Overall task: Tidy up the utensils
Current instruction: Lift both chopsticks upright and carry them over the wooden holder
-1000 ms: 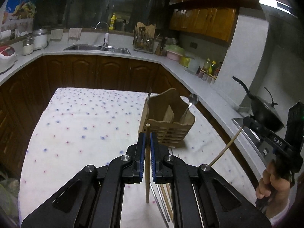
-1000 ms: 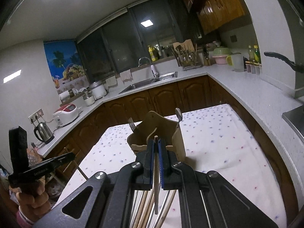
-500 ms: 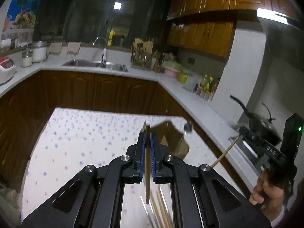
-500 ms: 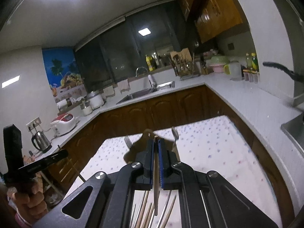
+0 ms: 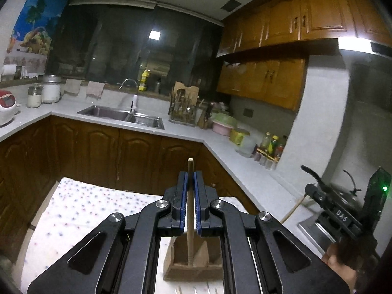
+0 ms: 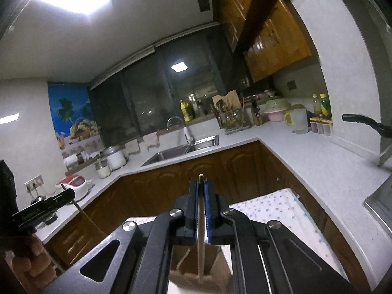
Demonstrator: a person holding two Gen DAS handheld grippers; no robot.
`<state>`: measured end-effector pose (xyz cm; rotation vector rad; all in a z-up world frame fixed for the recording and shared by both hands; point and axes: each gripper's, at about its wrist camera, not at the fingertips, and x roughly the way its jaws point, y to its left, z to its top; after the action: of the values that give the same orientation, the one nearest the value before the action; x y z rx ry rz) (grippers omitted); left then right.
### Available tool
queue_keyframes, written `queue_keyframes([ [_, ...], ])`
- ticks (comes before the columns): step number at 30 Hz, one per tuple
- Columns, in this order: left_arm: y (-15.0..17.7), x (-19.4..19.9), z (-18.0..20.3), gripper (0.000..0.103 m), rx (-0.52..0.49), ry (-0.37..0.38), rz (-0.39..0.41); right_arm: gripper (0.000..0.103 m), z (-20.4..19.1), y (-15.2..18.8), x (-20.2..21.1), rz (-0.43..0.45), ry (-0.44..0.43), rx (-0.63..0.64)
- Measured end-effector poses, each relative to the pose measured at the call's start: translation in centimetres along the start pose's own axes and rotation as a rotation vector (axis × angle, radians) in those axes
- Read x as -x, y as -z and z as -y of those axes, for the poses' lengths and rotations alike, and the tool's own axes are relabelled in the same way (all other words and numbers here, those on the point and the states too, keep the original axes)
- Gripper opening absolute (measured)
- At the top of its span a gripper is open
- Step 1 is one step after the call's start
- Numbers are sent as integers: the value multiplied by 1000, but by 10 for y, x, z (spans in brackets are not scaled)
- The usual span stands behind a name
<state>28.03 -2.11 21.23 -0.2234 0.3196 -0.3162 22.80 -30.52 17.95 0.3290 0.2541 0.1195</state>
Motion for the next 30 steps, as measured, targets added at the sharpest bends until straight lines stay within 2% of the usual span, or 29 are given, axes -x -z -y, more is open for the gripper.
queue_keyframes([
  [6, 26, -43, -12, 5, 46, -29, -45, 5, 5, 18, -30, 0, 21, 1],
  [15, 66, -78, -24, 5, 54, -72, -127, 5, 15, 61, -62, -77, 42, -2],
  [20, 77, -86, -23, 5, 48, -71, -161, 5, 19, 74, -73, -136, 43, -2],
  [30, 74, -84, -21, 6, 32, -76, -165, 5, 17, 76, -73, -141, 46, 0],
])
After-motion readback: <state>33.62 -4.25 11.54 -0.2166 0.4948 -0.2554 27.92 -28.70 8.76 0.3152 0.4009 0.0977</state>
